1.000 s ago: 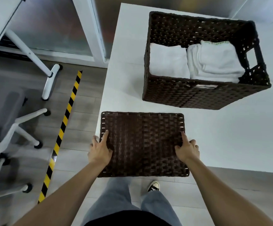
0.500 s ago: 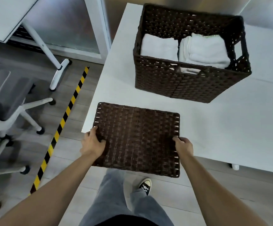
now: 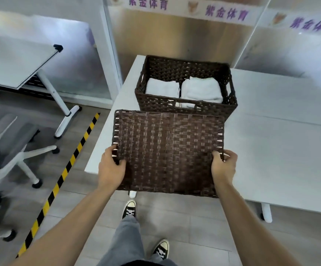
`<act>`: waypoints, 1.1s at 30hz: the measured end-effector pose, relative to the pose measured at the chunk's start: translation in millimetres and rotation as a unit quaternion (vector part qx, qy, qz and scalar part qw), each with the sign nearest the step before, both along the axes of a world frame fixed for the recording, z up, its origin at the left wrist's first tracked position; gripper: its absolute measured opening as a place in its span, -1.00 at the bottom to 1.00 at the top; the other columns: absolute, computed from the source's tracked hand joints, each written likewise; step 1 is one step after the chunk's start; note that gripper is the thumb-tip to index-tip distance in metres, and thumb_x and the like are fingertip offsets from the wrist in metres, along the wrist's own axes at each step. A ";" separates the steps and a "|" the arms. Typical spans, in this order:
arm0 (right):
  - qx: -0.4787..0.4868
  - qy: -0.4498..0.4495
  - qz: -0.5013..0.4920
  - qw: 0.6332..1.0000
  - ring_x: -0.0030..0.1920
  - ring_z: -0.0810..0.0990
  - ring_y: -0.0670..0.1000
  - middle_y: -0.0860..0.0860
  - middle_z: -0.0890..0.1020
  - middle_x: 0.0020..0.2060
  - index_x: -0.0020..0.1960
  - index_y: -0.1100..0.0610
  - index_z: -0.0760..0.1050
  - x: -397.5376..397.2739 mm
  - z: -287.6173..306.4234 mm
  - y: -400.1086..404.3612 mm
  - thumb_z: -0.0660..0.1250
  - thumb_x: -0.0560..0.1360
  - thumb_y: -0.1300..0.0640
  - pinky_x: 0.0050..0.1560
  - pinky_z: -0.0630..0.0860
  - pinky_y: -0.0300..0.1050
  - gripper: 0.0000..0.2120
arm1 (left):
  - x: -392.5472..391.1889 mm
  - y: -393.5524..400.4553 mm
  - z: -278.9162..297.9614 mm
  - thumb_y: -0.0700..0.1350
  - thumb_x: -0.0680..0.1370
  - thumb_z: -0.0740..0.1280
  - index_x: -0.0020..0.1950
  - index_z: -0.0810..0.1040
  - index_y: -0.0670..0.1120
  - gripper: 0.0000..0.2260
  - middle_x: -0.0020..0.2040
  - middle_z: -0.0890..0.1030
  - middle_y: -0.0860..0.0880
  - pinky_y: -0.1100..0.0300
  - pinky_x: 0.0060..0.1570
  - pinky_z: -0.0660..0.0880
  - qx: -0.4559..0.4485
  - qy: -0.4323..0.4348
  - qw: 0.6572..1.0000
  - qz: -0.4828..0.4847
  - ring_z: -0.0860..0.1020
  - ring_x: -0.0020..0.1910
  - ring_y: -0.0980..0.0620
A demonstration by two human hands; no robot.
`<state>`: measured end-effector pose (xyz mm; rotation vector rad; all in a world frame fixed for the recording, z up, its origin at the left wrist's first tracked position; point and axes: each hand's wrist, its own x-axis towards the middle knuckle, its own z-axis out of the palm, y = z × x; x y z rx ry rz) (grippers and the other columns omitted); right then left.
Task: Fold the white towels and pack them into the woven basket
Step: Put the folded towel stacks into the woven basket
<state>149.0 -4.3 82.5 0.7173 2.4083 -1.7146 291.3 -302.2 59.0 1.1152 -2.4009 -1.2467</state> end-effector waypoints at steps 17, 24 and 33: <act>0.042 0.074 0.031 0.996 0.13 0.59 0.09 0.07 0.48 0.34 0.41 0.07 0.47 -143.0 105.8 -8.7 0.26 0.55 -0.06 0.14 0.44 -0.09 -0.53 | -156.6 -26.3 100.0 0.08 0.46 0.29 0.35 0.40 0.12 -0.55 0.20 0.57 0.02 -0.19 0.17 0.53 -0.023 0.065 0.997 -0.046 0.54 0.15 -0.12; 0.105 0.055 0.041 0.992 0.26 0.53 0.15 0.05 0.52 0.33 0.45 0.05 0.40 -211.2 120.2 -34.5 0.27 0.56 -0.08 0.25 0.44 0.02 -0.50 | -238.4 -60.8 110.2 0.04 0.48 0.29 0.32 0.39 0.16 -0.60 0.23 0.55 -0.04 -0.19 0.21 0.50 -0.027 0.035 0.995 -0.092 0.53 0.15 -0.17; 0.160 0.018 0.052 0.986 0.29 0.52 0.20 0.07 0.49 0.35 0.44 0.01 0.43 -269.2 104.7 -54.1 0.28 0.52 -0.18 0.43 0.36 0.23 -0.46 | -303.8 -75.6 108.3 -0.08 0.58 0.27 0.40 0.38 0.13 -0.62 0.34 0.45 -0.10 -0.20 0.33 0.37 -0.025 0.003 0.994 -0.110 0.38 0.32 -0.21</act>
